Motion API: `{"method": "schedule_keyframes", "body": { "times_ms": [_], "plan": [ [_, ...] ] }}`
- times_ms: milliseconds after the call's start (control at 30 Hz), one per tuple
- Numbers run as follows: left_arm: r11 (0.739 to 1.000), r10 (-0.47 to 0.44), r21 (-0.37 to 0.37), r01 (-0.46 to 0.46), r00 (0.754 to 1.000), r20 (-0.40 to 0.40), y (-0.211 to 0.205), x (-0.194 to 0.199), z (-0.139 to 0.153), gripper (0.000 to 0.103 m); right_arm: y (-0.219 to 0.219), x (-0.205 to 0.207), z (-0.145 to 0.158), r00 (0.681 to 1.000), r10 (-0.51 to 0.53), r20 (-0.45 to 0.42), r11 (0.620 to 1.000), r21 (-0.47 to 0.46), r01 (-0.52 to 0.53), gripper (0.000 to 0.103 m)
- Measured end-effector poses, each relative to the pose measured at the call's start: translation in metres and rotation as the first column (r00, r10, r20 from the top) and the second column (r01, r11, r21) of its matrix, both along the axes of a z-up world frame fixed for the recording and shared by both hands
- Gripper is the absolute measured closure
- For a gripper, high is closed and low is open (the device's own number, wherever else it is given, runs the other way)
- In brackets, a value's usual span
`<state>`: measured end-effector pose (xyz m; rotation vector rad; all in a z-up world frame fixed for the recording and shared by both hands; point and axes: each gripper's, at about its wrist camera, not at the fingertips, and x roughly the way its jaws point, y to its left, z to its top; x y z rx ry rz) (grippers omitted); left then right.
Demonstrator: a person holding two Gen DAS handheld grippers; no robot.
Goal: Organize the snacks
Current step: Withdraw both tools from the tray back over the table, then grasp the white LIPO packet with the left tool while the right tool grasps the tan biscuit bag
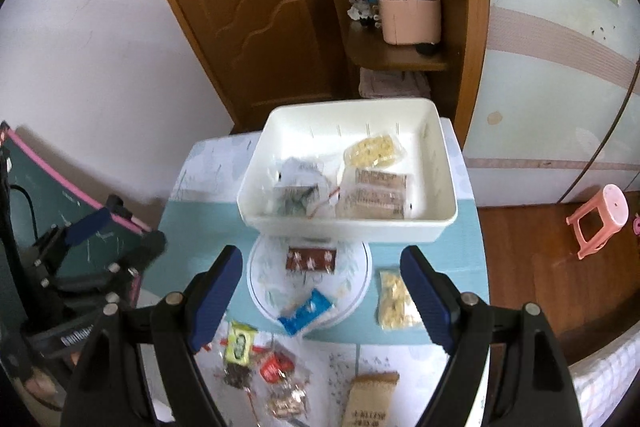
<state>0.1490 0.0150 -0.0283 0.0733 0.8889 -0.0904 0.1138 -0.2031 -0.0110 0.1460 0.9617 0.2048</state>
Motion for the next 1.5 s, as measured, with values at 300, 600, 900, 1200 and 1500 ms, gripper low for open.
{"method": "schedule_keyframes", "body": {
  "times_ms": [300,600,900,1200,1500],
  "plan": [
    [0.998,0.058,0.031,-0.055,0.991,-0.118,0.031,-0.03,-0.054,0.01,-0.009,-0.038,-0.062,0.991,0.015,-0.132,0.999,-0.042,-0.021,0.021],
    [0.99,0.138,0.062,-0.125,0.944,-0.3,0.062,-0.042,-0.136,0.01,-0.022,-0.073,-0.142,0.948,-0.039,-0.317,0.998,-0.065,0.019,0.021],
    [0.982,0.175,0.131,-0.134,0.905,-0.387,0.079,-0.04,-0.197,0.01,-0.015,-0.099,-0.204,0.887,-0.07,-0.456,0.997,-0.06,0.048,0.021],
    [0.98,0.19,0.138,-0.144,0.883,-0.428,0.087,-0.025,-0.224,0.01,-0.003,-0.102,-0.231,0.856,-0.079,-0.51,0.995,-0.093,0.037,0.021],
    [0.978,0.205,0.125,-0.165,0.856,-0.474,0.091,-0.005,-0.243,0.014,0.009,-0.102,-0.24,0.862,-0.082,-0.499,0.991,-0.134,0.017,0.032]
  ]
}}
